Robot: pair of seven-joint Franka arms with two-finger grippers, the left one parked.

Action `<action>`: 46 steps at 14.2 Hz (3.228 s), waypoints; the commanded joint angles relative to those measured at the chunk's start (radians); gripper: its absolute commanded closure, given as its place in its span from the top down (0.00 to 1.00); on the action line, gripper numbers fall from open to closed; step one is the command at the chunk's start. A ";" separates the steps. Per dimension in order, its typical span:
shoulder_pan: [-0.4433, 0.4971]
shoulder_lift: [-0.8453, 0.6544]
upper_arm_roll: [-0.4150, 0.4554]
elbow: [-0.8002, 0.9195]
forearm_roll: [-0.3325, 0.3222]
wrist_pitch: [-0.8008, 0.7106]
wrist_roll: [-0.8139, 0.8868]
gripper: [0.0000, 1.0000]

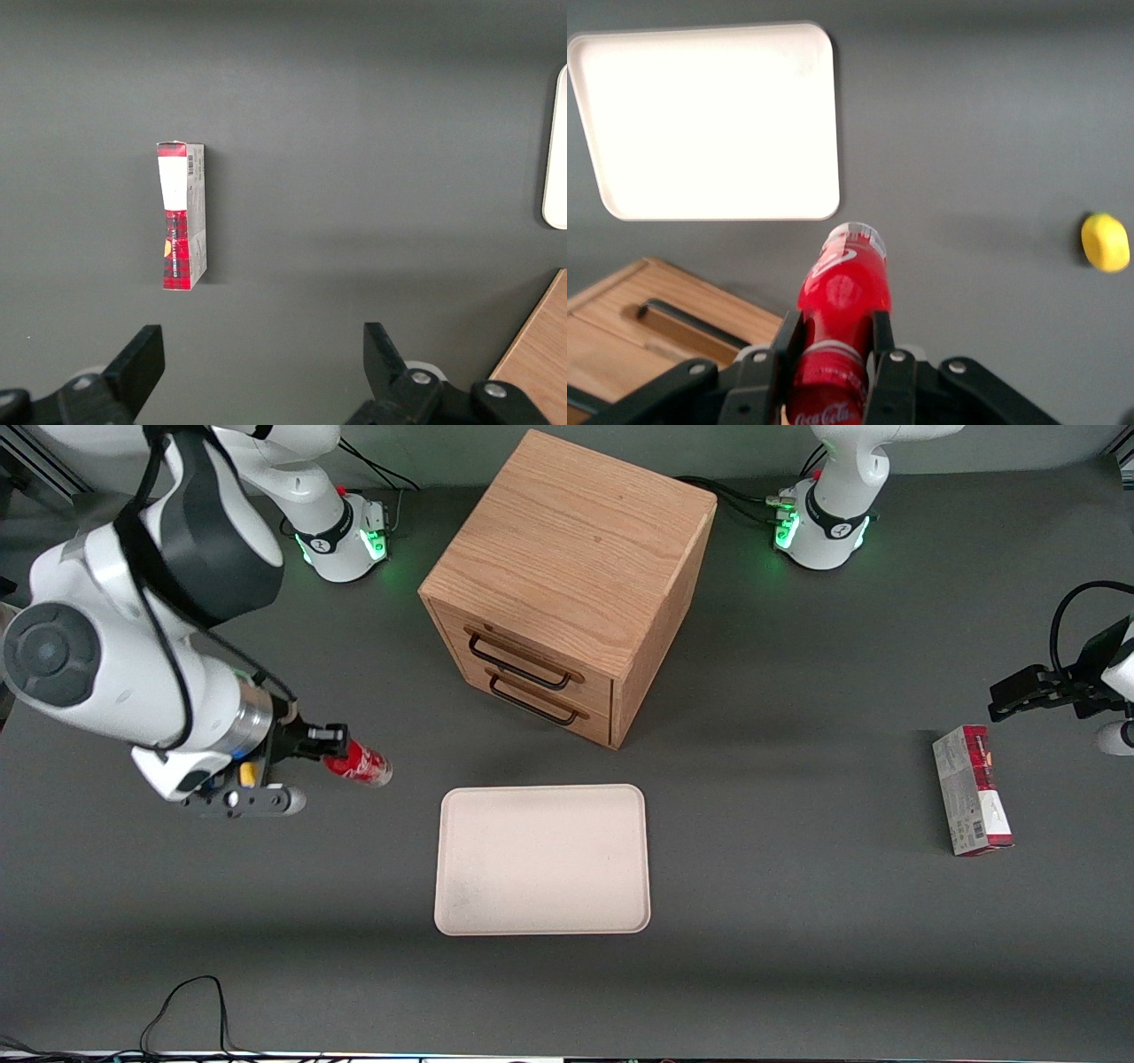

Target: Place coke bottle on tray

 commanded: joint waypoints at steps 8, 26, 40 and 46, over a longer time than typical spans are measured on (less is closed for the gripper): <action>0.075 0.356 0.057 0.234 -0.215 0.300 -0.014 0.07; 0.115 0.466 0.068 0.189 -0.293 0.465 -0.017 1.00; 0.072 -0.463 -0.170 -0.784 0.037 0.478 -0.031 1.00; 0.075 -0.752 -0.302 -0.917 0.035 0.290 -0.147 1.00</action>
